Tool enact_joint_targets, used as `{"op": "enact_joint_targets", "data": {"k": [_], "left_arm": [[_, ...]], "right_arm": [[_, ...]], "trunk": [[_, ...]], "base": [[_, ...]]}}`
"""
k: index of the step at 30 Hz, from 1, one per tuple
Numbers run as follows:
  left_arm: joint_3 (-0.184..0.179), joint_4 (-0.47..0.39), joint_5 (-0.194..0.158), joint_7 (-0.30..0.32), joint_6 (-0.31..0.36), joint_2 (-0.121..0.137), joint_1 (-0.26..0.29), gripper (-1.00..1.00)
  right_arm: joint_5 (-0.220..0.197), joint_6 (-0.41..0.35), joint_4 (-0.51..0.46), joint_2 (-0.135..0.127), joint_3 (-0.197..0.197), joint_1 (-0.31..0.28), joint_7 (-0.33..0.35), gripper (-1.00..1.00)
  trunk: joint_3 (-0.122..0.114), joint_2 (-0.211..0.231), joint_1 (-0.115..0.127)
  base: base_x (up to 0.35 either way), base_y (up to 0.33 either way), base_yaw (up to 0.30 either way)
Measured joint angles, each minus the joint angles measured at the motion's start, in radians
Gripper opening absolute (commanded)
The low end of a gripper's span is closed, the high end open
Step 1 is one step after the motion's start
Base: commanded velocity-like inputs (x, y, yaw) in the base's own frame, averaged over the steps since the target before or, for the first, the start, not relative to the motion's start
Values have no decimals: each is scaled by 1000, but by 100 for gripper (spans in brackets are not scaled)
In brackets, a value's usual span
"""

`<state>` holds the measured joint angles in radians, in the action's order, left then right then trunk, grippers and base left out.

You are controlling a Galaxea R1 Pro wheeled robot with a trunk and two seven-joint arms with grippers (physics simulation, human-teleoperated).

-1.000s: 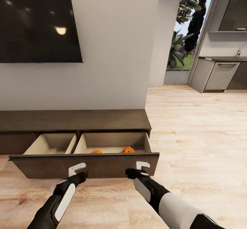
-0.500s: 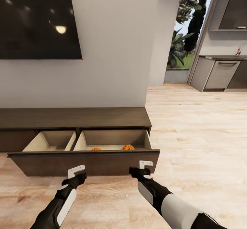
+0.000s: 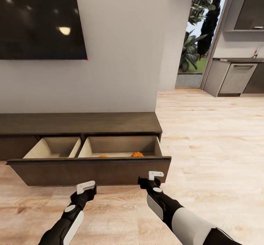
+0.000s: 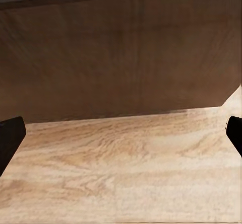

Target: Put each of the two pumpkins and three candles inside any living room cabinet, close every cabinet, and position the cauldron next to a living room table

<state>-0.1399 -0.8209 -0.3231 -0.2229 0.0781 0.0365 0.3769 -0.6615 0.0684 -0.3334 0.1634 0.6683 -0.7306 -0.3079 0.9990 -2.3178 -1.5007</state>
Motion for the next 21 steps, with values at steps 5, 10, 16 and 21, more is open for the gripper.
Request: {"op": "enact_joint_targets", "data": {"k": [5,10,16,21], "left_arm": [[2,7,22,21,-11,-1,0,100],[2,8,27,25,-18,-1,0,100],[3,8,29,25,-20,-1,0,100],[4,8,28,25,-21,-1,0,100]], "right_arm": [[0,4,14,1,0,0,0,100],[0,4,17,2,1,0,0,100],[0,4,18,2,1,0,0,100],[0,5,18,2,1,0,0,100]], "trunk": [[16,-35,-19],[31,-70,-38],[50,-112,-61],[66,-147,-81]], "base": [[0,0,0],[0,0,0],[0,0,0],[0,0,0]]}}
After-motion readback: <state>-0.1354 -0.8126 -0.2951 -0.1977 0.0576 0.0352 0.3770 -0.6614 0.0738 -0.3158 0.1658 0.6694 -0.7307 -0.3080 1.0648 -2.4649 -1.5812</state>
